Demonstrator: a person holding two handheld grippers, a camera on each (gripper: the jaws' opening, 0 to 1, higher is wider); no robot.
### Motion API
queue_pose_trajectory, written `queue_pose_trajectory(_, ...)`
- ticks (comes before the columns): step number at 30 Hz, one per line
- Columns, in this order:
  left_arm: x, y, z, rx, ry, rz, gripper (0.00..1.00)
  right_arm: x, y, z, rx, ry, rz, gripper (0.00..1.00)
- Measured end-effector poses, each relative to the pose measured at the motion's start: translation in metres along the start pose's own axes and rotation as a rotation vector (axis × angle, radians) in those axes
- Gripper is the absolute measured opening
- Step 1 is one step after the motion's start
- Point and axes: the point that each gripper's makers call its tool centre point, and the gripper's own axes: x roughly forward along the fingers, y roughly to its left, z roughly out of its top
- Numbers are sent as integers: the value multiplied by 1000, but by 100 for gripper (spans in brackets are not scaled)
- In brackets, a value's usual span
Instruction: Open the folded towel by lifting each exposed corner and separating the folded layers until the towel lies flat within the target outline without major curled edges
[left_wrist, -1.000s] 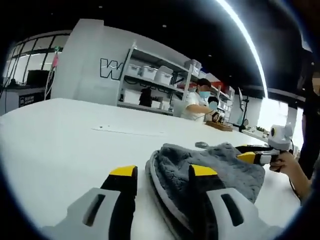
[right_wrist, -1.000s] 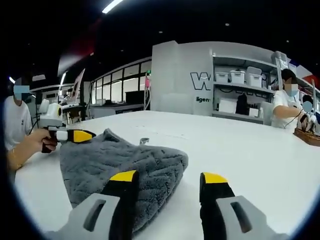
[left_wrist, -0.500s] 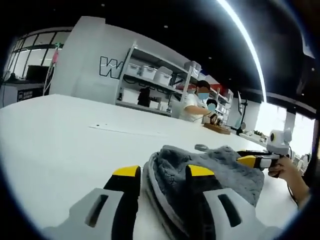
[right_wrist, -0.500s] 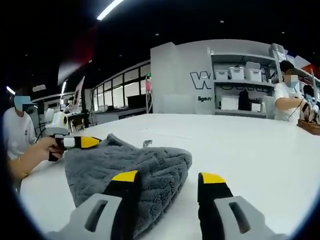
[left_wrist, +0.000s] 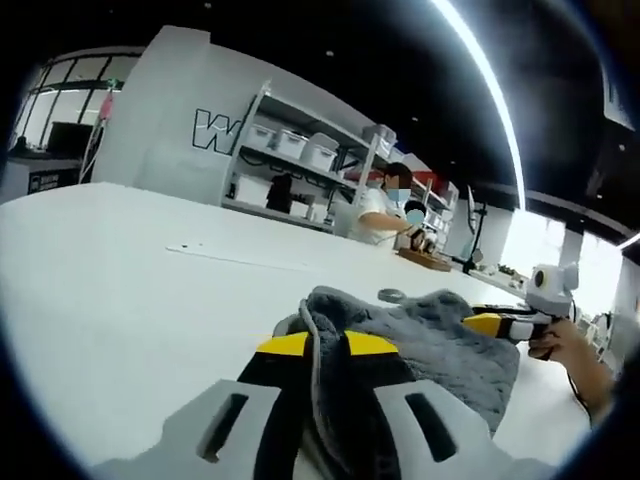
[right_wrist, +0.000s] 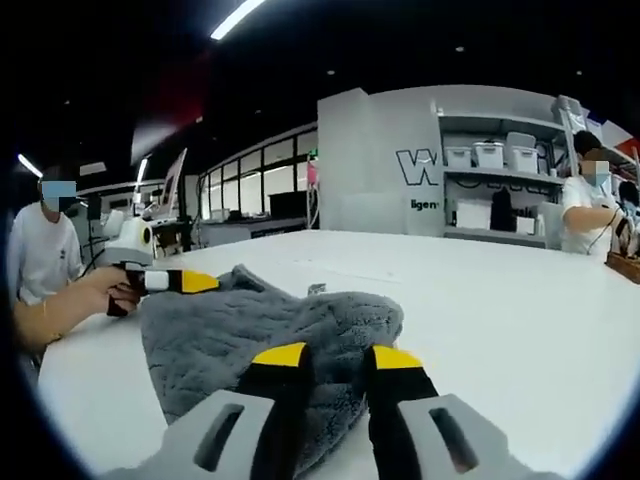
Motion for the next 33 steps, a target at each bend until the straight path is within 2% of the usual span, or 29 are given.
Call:
queue_pose_trajectory(6,0,-2,0,13,-1,-3,5,-2,5,3,-19,-11,13,6)
queue_pose_trajectory(9,-1,1,0,14,-1,19,4,-2,6,5,-28,-14,18,2)
queue_pose_trajectory(11,-1,-2,-1,36,3,18,3,-4,6,10,-37,-37,13,1)
queue_pose_trajectory(17,-2,-4,1,77,2,32,3,-8,9,12,-44,-55,15,0)
queue_pose_trajectory(23,-6,-5,1,60,-5,39,3,-11,14,14,-58,-58,11,0)
queue_pose_trajectory(28,-14,-8,3,50,3,60,3,-19,25,27,-78,-85,21,0)
queue_pose_trajectory(33,-30,-19,13,67,-50,58,3,-34,34,31,-97,-108,19,0)
